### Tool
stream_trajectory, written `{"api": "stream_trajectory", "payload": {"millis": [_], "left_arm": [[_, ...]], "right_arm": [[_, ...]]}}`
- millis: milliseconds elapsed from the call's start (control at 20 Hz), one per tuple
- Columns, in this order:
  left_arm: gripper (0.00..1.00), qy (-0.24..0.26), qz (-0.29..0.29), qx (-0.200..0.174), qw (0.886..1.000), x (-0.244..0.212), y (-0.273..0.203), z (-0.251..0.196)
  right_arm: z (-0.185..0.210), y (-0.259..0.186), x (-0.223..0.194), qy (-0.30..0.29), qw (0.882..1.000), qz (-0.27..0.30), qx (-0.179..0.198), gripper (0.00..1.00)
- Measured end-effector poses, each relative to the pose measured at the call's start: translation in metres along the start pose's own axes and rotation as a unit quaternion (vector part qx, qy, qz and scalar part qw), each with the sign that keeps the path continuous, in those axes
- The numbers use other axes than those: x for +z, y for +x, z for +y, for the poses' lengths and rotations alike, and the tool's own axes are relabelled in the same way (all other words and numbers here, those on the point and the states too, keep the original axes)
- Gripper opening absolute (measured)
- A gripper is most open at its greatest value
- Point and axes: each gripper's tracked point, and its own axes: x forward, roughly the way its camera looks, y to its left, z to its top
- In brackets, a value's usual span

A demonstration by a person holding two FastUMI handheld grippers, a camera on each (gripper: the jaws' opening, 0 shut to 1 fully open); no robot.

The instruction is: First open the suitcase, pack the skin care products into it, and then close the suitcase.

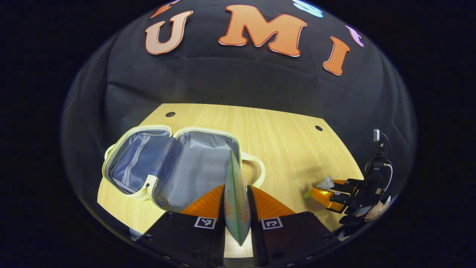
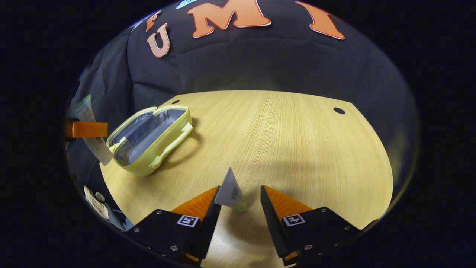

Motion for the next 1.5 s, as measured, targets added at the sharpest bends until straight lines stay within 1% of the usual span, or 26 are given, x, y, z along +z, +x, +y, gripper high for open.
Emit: {"api": "stream_trajectory", "payload": {"millis": [50, 100, 150, 200, 300, 450, 500, 600, 650, 800, 900, 950, 1000, 1050, 1100, 1250, 1400, 1500], "left_arm": [[0.29, -0.001, 0.0, 0.0, 1.0, -0.001, 0.0, 0.002], [0.29, -0.002, 0.001, 0.0, 1.0, -0.002, 0.0, 0.005], [0.3, 0.0, 0.0, 0.002, 1.0, -0.002, 0.0, 0.007], [0.3, 0.008, -0.003, 0.003, 1.0, 0.0, -0.001, 0.009], [0.3, 0.033, -0.004, 0.004, 0.999, 0.005, -0.006, 0.015], [0.3, 0.051, 0.011, -0.011, 0.999, 0.014, -0.009, 0.019], [0.31, 0.051, 0.016, -0.02, 0.998, 0.019, -0.009, 0.022], [0.29, 0.046, 0.028, -0.034, 0.998, 0.03, -0.006, 0.03], [0.3, 0.043, 0.041, -0.037, 0.998, 0.033, -0.004, 0.039], [0.3, 0.041, 0.083, -0.046, 0.995, 0.041, 0.01, 0.066], [0.3, 0.047, 0.121, -0.057, 0.99, 0.041, 0.027, 0.082], [0.3, 0.048, 0.14, -0.061, 0.987, 0.039, 0.037, 0.087], [0.3, 0.052, 0.163, -0.064, 0.983, 0.036, 0.047, 0.092], [0.3, 0.058, 0.188, -0.069, 0.978, 0.03, 0.055, 0.097], [0.3, 0.059, 0.214, -0.076, 0.972, 0.023, 0.064, 0.1], [0.3, 0.056, 0.282, -0.088, 0.954, 0.005, 0.086, 0.104], [0.3, 0.074, 0.314, -0.096, 0.942, -0.006, 0.102, 0.112], [0.32, 0.079, 0.325, -0.089, 0.938, -0.016, 0.11, 0.117]], "right_arm": [[0.001, 0.004, -0.004, -0.004, 1.0, 0.009, 0.001, 0.61], [0.003, 0.009, -0.008, -0.005, 1.0, 0.02, 0.002, 0.53], [0.004, 0.011, -0.013, -0.005, 0.999, 0.031, 0.001, 0.48], [0.005, 0.01, -0.013, -0.007, 0.999, 0.033, 0.002, 0.36], [0.006, 0.006, -0.005, -0.016, 0.999, 0.029, 0.002, 0.32], [0.013, -0.015, 0.017, -0.002, 1.0, 0.027, 0.007, 0.31], [0.016, -0.022, 0.024, 0.007, 1.0, 0.024, 0.01, 0.31], [0.027, -0.032, 0.043, 0.024, 0.999, 0.02, 0.014, 0.31], [0.033, -0.036, 0.051, 0.031, 0.999, 0.021, 0.014, 0.31], [0.048, -0.044, 0.058, 0.042, 0.998, 0.049, -0.004, 0.31], [0.071, -0.047, 0.063, 0.069, 0.996, 0.059, 0.009, 0.31], [0.084, -0.047, 0.067, 0.085, 0.994, 0.061, 0.018, 0.31], [0.094, -0.047, 0.068, 0.099, 0.993, 0.063, 0.022, 0.27], [0.1, -0.046, 0.071, 0.111, 0.991, 0.064, 0.023, 0.27], [0.105, -0.044, 0.07, 0.121, 0.99, 0.067, 0.021, 0.31], [0.111, -0.044, 0.069, 0.139, 0.988, 0.073, -0.001, 0.31], [0.113, -0.044, 0.067, 0.153, 0.985, 0.076, -0.025, 0.31], [0.116, -0.044, 0.067, 0.161, 0.983, 0.077, -0.033, 0.31]]}}
